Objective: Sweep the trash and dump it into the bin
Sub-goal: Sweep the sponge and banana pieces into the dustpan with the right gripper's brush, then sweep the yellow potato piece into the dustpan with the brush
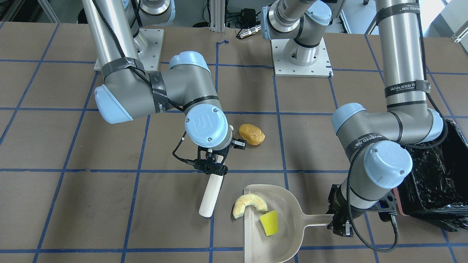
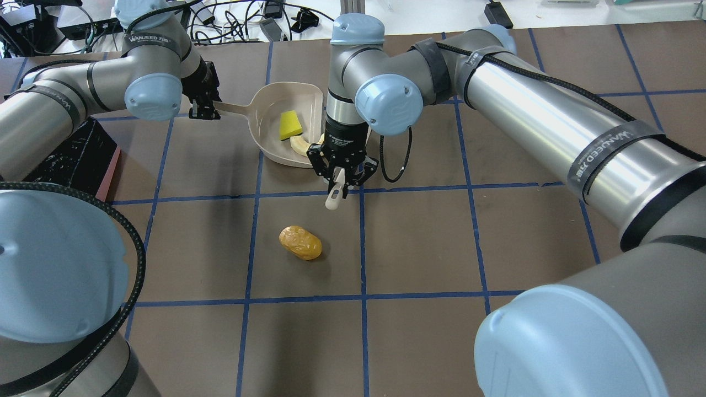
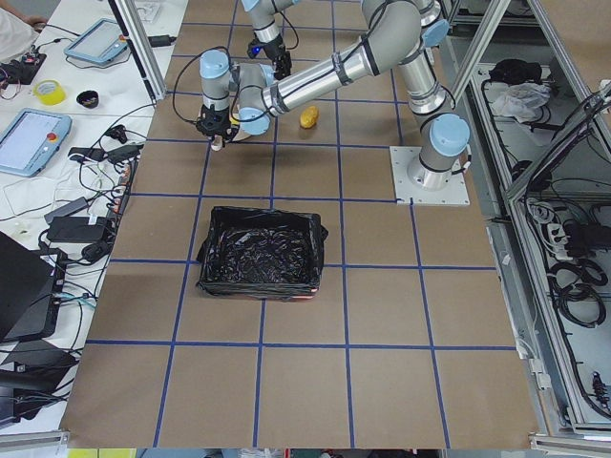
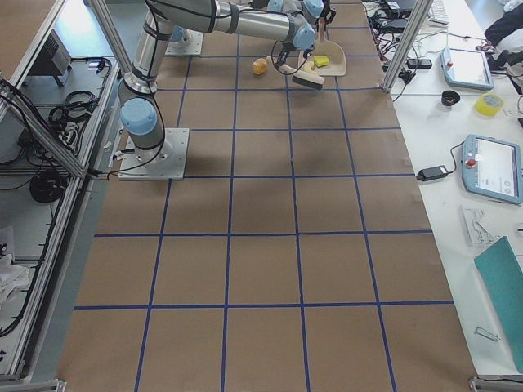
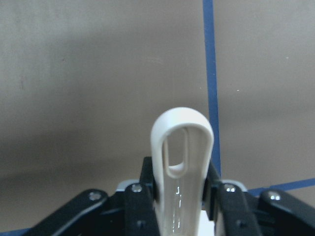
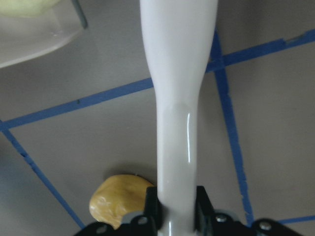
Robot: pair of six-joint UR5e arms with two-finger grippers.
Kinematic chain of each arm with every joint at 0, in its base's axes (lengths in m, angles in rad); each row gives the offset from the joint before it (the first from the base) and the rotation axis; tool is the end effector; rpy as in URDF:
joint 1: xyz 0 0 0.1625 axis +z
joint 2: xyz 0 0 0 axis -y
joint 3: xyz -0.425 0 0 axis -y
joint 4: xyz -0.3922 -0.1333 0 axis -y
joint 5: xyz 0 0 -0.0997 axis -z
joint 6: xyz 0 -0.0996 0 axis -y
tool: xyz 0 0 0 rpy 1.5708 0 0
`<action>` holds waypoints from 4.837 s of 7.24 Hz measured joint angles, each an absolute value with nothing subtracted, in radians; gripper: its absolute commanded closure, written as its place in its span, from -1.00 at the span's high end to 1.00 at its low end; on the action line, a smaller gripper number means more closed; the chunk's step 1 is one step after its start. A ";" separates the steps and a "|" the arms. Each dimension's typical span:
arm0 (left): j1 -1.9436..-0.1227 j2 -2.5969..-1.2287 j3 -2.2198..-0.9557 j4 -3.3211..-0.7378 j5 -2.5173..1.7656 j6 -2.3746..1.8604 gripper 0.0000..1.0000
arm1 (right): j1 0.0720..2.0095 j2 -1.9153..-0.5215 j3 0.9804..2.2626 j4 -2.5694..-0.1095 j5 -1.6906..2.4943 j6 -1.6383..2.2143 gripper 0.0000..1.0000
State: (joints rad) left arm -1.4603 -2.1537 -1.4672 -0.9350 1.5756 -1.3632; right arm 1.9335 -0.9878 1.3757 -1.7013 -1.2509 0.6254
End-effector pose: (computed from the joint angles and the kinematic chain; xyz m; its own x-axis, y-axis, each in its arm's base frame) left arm -0.0553 -0.7064 0.2536 -0.0982 -0.9836 0.1515 -0.9949 0.0937 -0.0368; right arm 0.3914 -0.5674 0.2521 -0.9434 0.3169 -0.0975 0.2580 0.8864 0.3844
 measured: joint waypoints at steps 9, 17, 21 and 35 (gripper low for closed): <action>-1.414 -2.088 -1.488 -1.056 1.583 -1.217 -1.00 | 2.006 -1.100 1.375 -1.551 -1.420 0.473 -1.00; -1.253 -1.767 -1.881 -1.085 1.572 -0.882 -1.00 | 2.171 -1.377 1.788 -1.626 -1.323 1.007 -1.00; -1.240 -1.759 -2.090 -0.711 1.554 -0.893 -1.00 | 2.265 -1.242 1.824 -1.900 -1.312 1.028 -1.00; -1.256 -1.754 -2.087 -0.766 1.527 -0.931 -1.00 | 2.104 -1.171 1.562 -1.773 -1.430 0.868 -1.00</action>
